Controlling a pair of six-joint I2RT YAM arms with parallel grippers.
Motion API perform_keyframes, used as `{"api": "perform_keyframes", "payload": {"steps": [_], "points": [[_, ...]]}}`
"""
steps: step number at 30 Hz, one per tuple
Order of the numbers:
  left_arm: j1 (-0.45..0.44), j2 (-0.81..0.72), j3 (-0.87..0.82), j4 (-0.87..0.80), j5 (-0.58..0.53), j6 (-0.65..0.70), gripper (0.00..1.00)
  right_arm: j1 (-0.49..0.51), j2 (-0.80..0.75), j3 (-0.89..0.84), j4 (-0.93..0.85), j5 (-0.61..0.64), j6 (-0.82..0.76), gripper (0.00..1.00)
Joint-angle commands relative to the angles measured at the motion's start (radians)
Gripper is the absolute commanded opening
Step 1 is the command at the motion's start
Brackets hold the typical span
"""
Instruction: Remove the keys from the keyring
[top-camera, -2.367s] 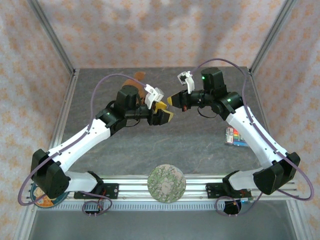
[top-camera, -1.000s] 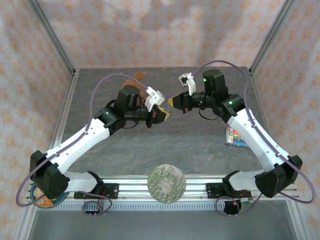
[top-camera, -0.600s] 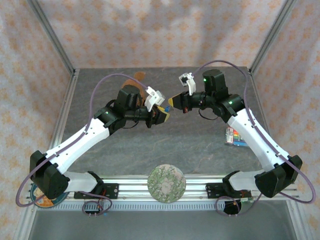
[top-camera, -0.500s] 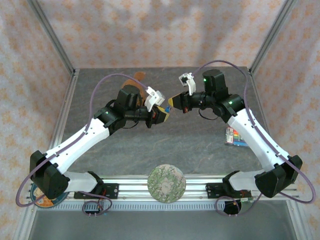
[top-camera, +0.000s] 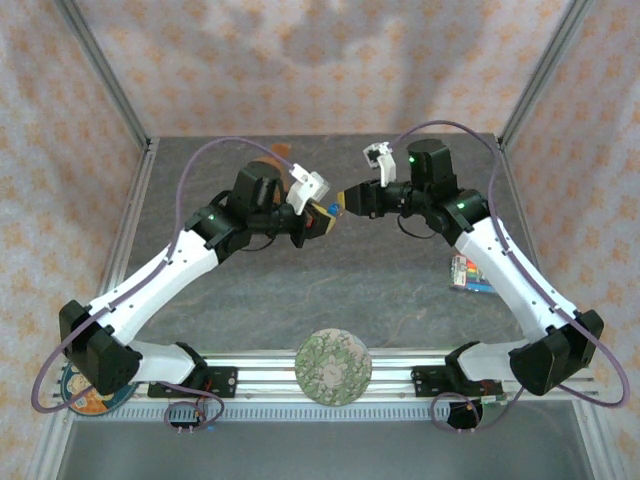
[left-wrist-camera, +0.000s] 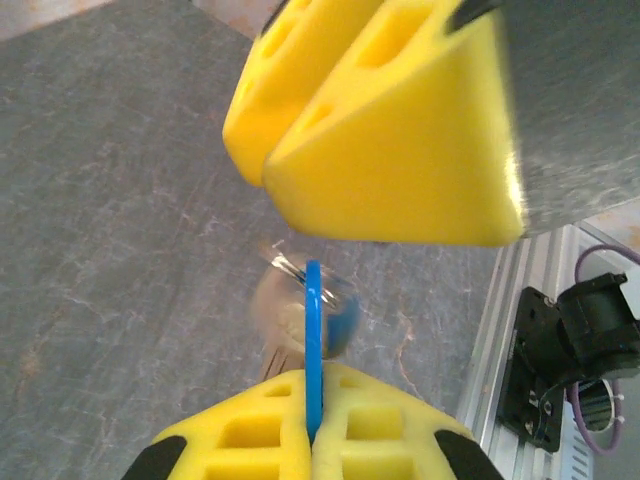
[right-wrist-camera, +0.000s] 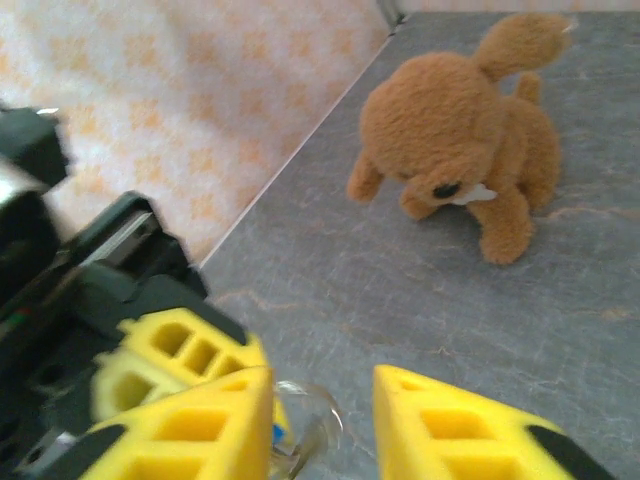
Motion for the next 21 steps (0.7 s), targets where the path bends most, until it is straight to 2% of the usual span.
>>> {"api": "perform_keyframes", "payload": {"steps": [1,6,10,14,16,17,21], "points": [[-0.004,0.059,0.090,-0.145,-0.069,-0.005,0.00,-0.046,-0.023,-0.040,0.120,0.071,0.109,0.40],[-0.004,0.147,0.205,-0.261,-0.073,-0.017,0.00,-0.092,-0.053,-0.116,0.218,0.120,0.198,0.50],[-0.001,0.187,0.260,-0.296,-0.047,-0.041,0.00,-0.095,-0.078,-0.191,0.293,0.174,0.201,0.51],[0.008,0.205,0.295,-0.307,-0.005,-0.070,0.00,-0.098,-0.148,-0.354,0.528,0.148,0.193,0.55],[0.014,0.212,0.307,-0.302,0.027,-0.089,0.00,-0.098,-0.184,-0.454,0.690,0.127,0.221,0.60],[0.016,0.217,0.317,-0.304,0.038,-0.095,0.00,-0.099,-0.200,-0.499,0.759,0.124,0.246,0.67],[0.018,0.221,0.340,-0.300,0.085,-0.119,0.00,-0.101,-0.228,-0.582,0.883,0.074,0.292,0.82]]}}
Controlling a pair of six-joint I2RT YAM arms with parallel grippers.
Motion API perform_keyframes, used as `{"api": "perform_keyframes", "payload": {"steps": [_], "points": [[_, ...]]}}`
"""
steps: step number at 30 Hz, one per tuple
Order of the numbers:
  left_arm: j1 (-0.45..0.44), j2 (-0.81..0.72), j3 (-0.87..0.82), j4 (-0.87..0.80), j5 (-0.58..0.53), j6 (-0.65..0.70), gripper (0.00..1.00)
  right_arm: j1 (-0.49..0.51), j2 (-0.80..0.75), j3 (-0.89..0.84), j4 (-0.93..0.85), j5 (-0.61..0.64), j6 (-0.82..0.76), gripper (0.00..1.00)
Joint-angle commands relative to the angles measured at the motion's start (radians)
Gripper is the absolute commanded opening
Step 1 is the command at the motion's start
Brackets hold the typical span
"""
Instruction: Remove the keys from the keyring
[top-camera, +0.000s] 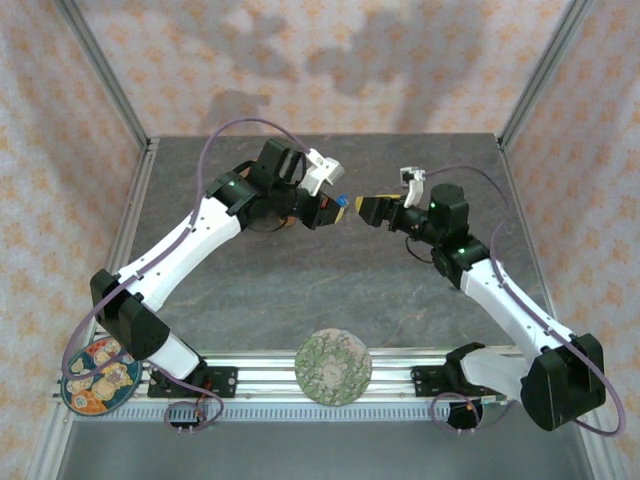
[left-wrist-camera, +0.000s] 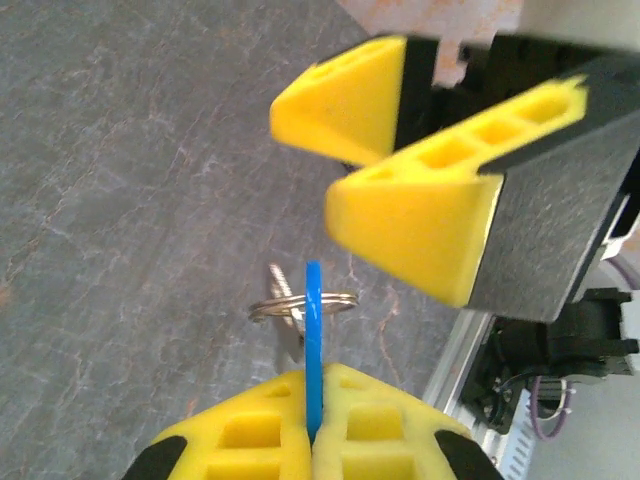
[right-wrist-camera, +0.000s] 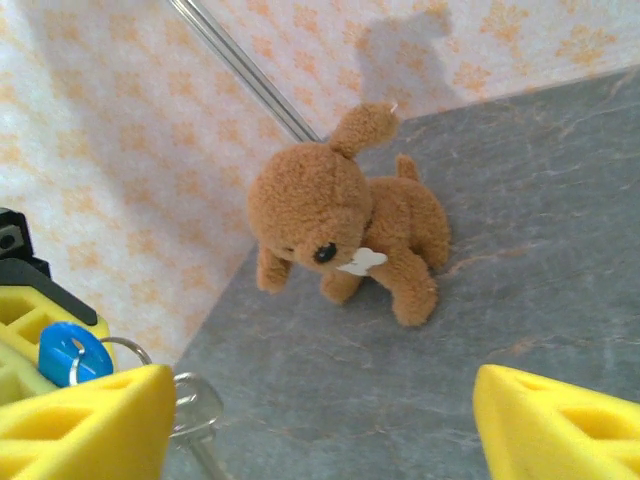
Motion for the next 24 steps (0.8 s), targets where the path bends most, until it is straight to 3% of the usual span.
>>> {"api": "perform_keyframes", "payload": {"steps": [1,5,9,16,24], "points": [[0.010,0.002,0.037,-0.009,0.077,-0.043,0.00,-0.007,-0.029,-0.032,0.262,-0.079,0.056,0.85],[0.012,0.005,0.044,0.012,0.128,-0.063,0.00,-0.006,0.003,-0.032,0.374,-0.220,0.113,0.82],[0.013,0.008,0.052,0.041,0.190,-0.085,0.00,-0.007,0.032,-0.032,0.485,-0.284,0.183,0.80],[0.015,-0.014,0.055,0.078,0.258,-0.108,0.00,-0.007,0.049,-0.021,0.539,-0.323,0.216,0.85],[0.020,-0.036,0.034,0.173,0.312,-0.176,0.00,0.010,0.053,-0.024,0.641,-0.428,0.283,0.77]]}}
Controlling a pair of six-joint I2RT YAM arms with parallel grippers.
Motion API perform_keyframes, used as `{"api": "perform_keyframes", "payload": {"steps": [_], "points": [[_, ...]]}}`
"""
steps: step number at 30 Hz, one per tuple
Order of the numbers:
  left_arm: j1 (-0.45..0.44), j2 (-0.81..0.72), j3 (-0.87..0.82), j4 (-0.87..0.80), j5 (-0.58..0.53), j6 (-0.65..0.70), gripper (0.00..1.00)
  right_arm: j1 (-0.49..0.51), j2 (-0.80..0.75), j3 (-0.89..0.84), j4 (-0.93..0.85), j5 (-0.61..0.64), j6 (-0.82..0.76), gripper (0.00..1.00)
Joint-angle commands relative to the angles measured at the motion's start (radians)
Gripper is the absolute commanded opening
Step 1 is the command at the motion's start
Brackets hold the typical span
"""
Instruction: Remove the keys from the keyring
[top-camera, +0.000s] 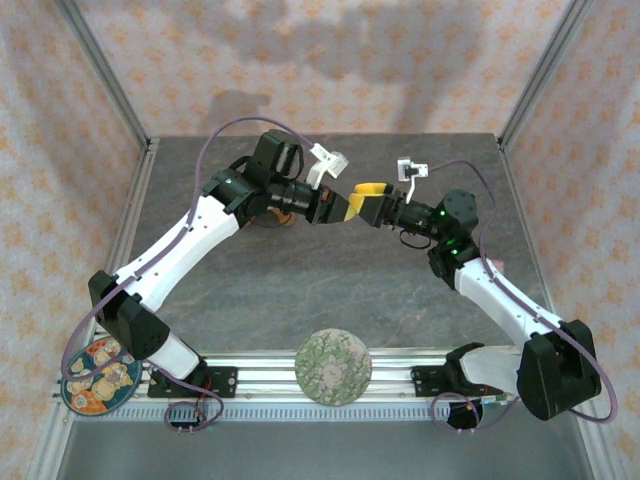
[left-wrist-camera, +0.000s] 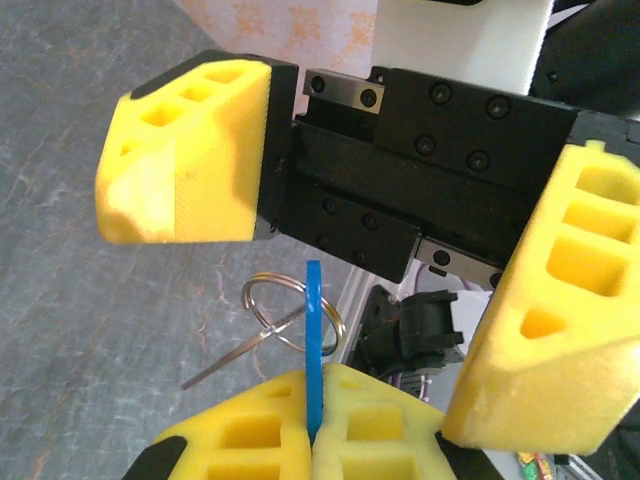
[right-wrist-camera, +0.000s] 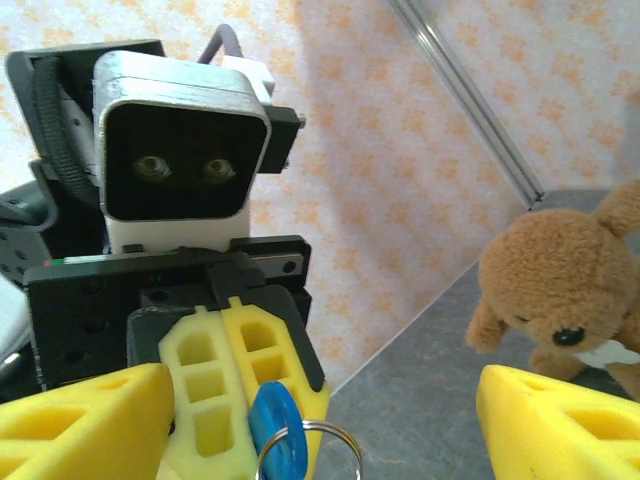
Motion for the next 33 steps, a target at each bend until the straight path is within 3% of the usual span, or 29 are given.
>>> {"api": "perform_keyframes", "payload": {"steps": [1,7,17,26,29,33], "points": [[0.015,-0.039,0.008,0.099,0.057,-0.056,0.00,0.016,-0.013,0.014,0.095,-0.083,0.025,0.76],[0.029,-0.060,-0.016,0.166,0.063,-0.100,0.00,0.031,-0.040,0.009,0.077,-0.106,0.015,0.73],[0.050,-0.088,-0.055,0.253,0.077,-0.157,0.00,0.050,-0.075,0.011,0.037,-0.124,-0.019,0.77],[0.053,-0.100,-0.082,0.311,0.090,-0.191,0.00,0.058,-0.088,0.036,0.036,-0.084,-0.022,0.65],[0.053,-0.106,-0.102,0.371,0.110,-0.229,0.00,0.059,-0.088,0.046,0.032,-0.041,-0.028,0.73],[0.053,-0.112,-0.120,0.427,0.129,-0.271,0.00,0.062,-0.072,0.064,0.051,-0.015,-0.030,0.76]]}}
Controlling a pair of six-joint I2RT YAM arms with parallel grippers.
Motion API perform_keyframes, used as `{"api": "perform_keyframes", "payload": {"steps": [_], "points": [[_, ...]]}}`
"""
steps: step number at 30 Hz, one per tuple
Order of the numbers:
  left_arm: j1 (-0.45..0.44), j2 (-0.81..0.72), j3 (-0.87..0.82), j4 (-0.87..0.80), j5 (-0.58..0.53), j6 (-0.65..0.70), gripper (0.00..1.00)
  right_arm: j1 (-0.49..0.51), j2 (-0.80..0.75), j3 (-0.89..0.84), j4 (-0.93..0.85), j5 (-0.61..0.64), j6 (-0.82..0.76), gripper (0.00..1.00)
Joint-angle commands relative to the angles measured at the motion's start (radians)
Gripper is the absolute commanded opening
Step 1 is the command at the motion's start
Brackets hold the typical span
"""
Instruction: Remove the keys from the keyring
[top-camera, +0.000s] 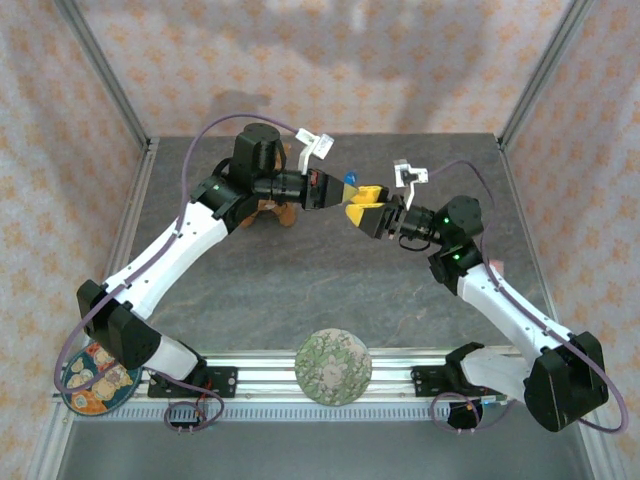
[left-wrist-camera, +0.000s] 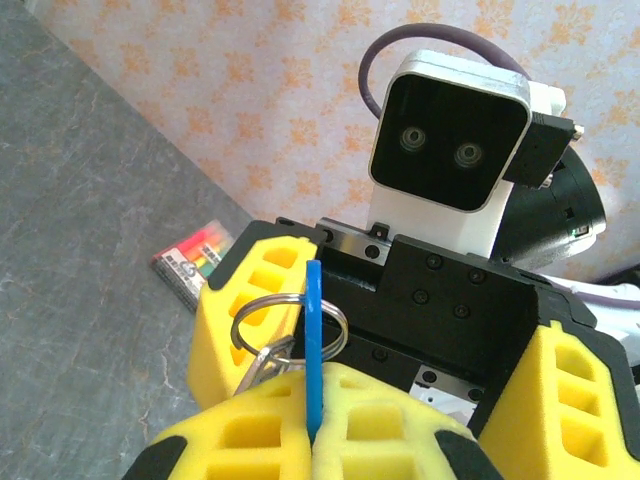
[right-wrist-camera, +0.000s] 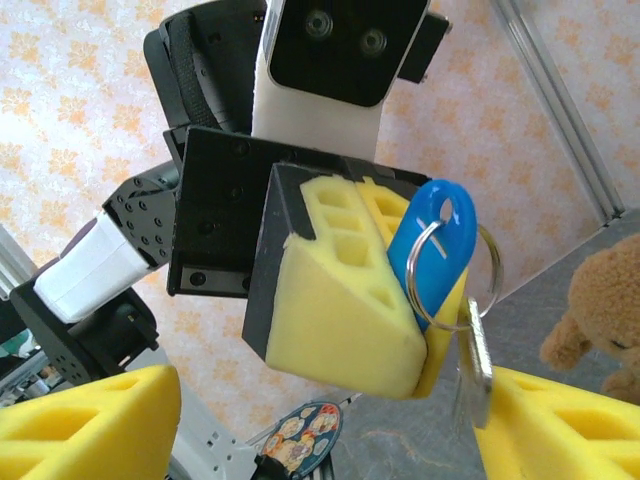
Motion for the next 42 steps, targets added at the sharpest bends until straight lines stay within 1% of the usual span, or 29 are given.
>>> {"api": "perform_keyframes", "payload": {"steps": [1,7,10,11,12,13,15,18,21,25,31,34,38,42], "points": [[0.003,-0.042,-0.013,0.105,0.045,-0.050,0.00,0.010,-0.002,0.052,0.054,0.031,-0.010,0.76],[0.003,-0.049,-0.037,0.152,0.053,-0.082,0.00,0.023,0.025,0.076,0.065,0.016,-0.011,0.73],[0.004,-0.052,-0.044,0.184,0.056,-0.101,0.00,0.025,0.027,0.076,0.066,0.014,-0.011,0.69],[0.006,-0.054,-0.050,0.203,0.061,-0.101,0.00,0.026,0.027,0.075,0.059,0.024,-0.015,0.70],[0.007,-0.056,-0.057,0.228,0.067,-0.142,0.00,0.025,0.024,0.076,0.035,0.039,-0.024,0.74],[0.007,-0.057,-0.058,0.239,0.069,-0.150,0.00,0.025,0.023,0.077,0.025,0.044,-0.033,0.75],[0.009,-0.057,-0.058,0.238,0.071,-0.153,0.00,0.025,0.020,0.072,0.044,0.040,-0.026,0.73],[0.017,-0.062,-0.068,0.246,0.069,-0.158,0.00,0.025,0.014,0.067,0.051,0.041,-0.025,0.65],[0.028,-0.074,-0.083,0.256,0.065,-0.161,0.00,0.025,-0.002,0.062,0.042,0.052,-0.035,0.52],[0.037,-0.087,-0.106,0.270,0.063,-0.168,0.00,0.022,-0.022,0.052,0.012,0.085,-0.054,0.41],[0.048,-0.104,-0.132,0.284,0.063,-0.172,0.00,0.021,-0.036,0.065,-0.085,0.119,-0.095,0.17],[0.052,-0.109,-0.146,0.296,0.065,-0.173,0.00,0.021,-0.040,0.081,-0.149,0.135,-0.120,0.08],[0.055,-0.115,-0.163,0.313,0.065,-0.181,0.00,0.021,-0.048,0.091,-0.196,0.152,-0.141,0.00],[0.057,-0.115,-0.174,0.324,0.069,-0.187,0.00,0.021,-0.059,0.101,-0.243,0.184,-0.164,0.00]]}}
